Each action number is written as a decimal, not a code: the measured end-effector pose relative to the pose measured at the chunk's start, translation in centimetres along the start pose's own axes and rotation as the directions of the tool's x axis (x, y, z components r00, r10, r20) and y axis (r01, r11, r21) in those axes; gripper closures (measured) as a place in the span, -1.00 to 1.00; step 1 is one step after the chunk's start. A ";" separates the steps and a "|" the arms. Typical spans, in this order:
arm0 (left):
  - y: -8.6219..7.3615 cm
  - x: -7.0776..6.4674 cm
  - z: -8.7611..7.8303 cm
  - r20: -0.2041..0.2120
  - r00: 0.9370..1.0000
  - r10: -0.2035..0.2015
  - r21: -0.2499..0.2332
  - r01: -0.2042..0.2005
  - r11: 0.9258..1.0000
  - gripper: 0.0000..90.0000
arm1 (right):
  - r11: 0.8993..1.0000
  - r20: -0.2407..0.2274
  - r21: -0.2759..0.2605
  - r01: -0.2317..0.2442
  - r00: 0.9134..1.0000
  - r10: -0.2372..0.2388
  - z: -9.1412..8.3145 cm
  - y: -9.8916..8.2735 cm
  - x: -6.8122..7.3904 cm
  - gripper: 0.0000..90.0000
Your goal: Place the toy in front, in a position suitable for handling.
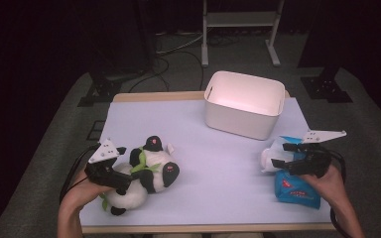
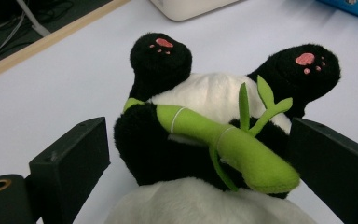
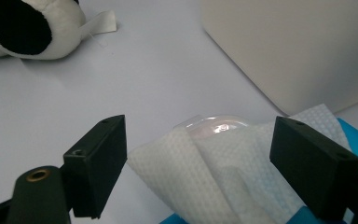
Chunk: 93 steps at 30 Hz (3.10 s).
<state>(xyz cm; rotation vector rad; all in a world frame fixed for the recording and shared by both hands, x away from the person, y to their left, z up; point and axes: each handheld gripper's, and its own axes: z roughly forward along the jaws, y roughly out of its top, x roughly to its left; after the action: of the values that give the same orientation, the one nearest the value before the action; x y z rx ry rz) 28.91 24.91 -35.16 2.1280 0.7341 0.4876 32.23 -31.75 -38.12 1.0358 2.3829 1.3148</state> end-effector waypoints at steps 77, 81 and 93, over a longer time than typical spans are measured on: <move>8.1 -2.5 3.5 0.174 0.973 0.150 0.054 -0.161 0.985 0.66 | 0.999 -0.018 0.031 0.031 0.999 -0.031 -0.2 0.0 0.4 -0.61; 9.3 -3.1 4.2 0.193 0.966 0.170 0.054 -0.183 0.982 0.66 | 0.999 -0.020 0.032 0.034 0.999 -0.033 -0.2 0.0 0.4 -0.61; 11.4 -4.4 6.3 0.242 0.947 0.209 0.065 -0.231 0.971 0.66 | 0.999 -0.018 0.024 0.031 0.999 -0.031 -0.6 -0.1 0.1 -0.61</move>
<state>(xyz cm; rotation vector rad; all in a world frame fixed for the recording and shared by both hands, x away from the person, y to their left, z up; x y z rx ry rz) 32.94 12.77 -30.19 2.3191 0.3939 0.3154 31.78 -32.10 -37.86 0.9939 2.4241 1.2927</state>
